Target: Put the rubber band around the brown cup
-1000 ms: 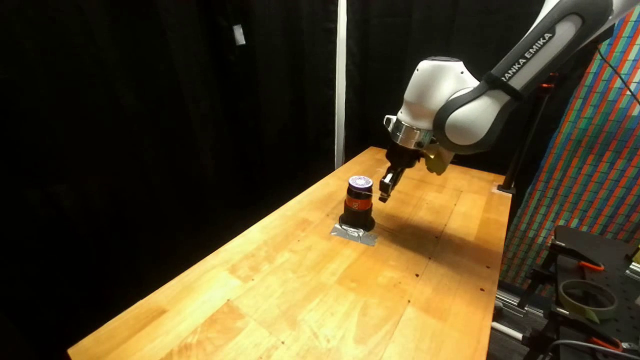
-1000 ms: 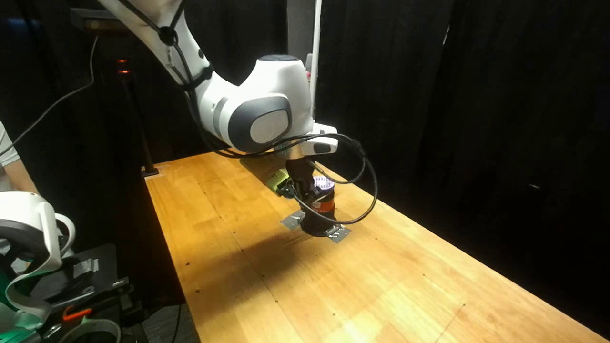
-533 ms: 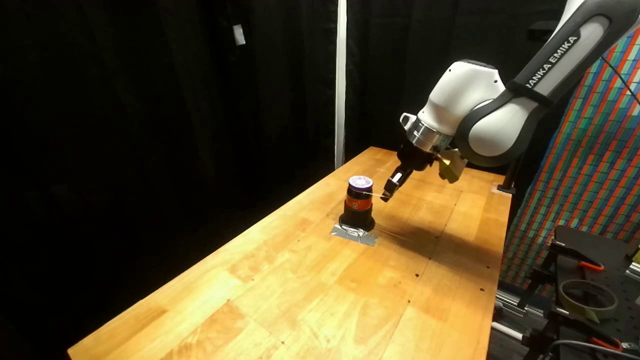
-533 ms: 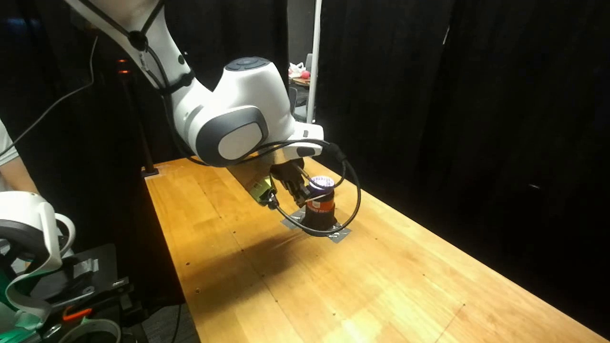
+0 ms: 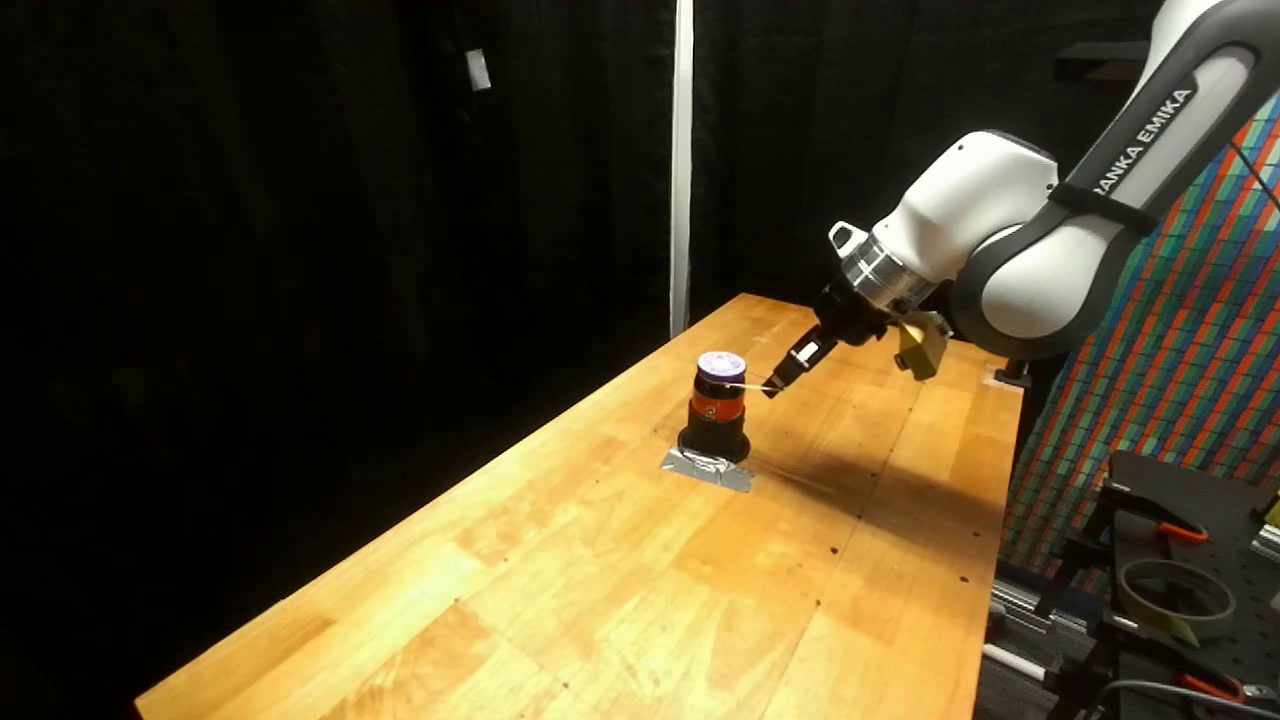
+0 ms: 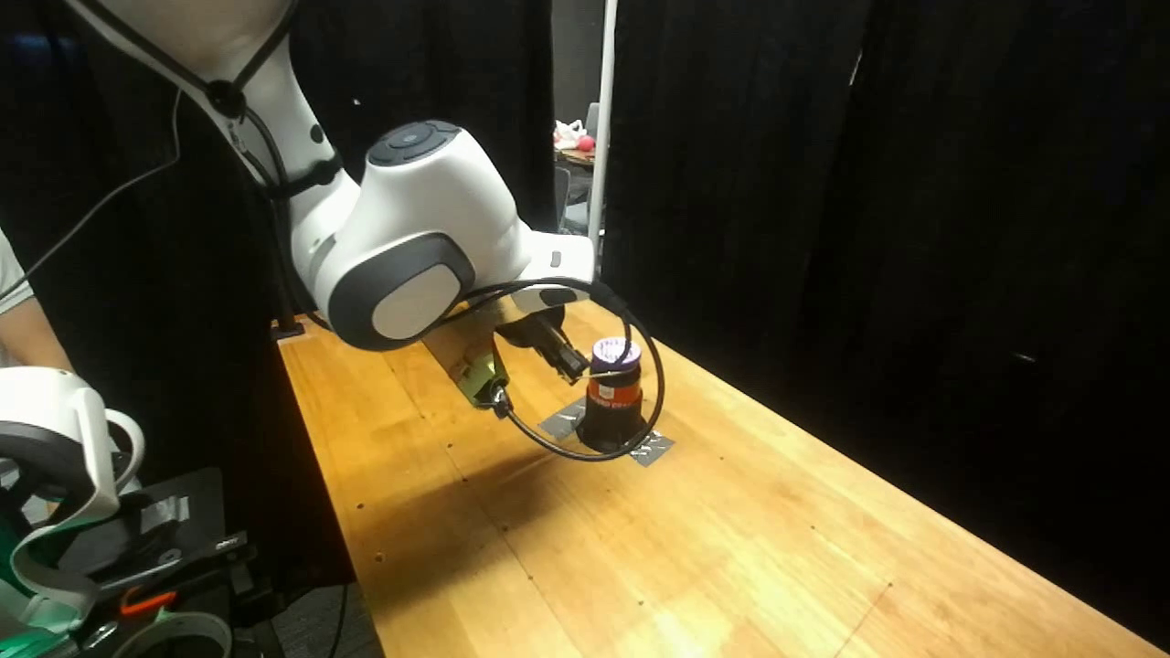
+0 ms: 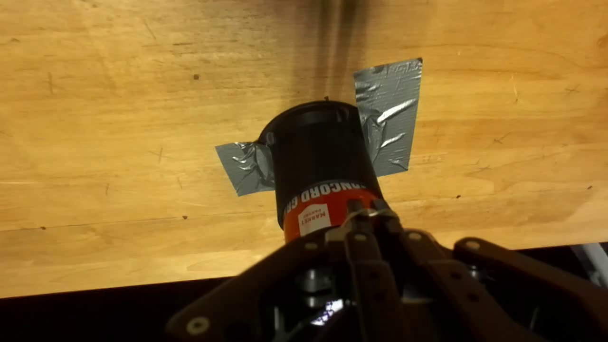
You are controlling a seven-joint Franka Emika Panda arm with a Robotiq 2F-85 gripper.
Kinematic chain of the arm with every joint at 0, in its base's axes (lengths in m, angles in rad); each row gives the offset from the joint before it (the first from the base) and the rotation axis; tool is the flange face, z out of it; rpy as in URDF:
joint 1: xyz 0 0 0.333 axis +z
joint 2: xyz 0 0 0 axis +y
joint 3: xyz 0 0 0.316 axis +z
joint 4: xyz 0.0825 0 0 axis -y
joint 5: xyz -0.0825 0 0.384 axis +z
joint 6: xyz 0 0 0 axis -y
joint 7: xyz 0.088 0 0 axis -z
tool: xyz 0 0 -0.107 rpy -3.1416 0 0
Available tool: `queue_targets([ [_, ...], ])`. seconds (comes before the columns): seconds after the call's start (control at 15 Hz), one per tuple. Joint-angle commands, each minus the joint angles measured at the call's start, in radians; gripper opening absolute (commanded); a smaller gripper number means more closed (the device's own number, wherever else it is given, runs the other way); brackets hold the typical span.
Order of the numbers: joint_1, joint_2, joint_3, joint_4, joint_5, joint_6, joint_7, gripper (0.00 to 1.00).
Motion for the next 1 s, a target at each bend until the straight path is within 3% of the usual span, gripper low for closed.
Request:
queue_targets([
  [0.0, -0.053, -0.024, 0.037, -0.062, -0.009, 0.137, 0.016, 0.09],
  [0.73, -0.099, -0.026, 0.060, -0.146, -0.062, 0.405, 0.087, 0.11],
  [0.8, -0.025, -0.032, -0.023, -0.151, -0.099, 0.421, 0.135, 0.10],
  [0.87, -0.017, -0.036, -0.034, -0.153, -0.112, 0.410, 0.139, 0.17],
  [0.93, -0.086, -0.036, 0.029, -0.157, -0.129, 0.377, 0.131, 0.36],
])
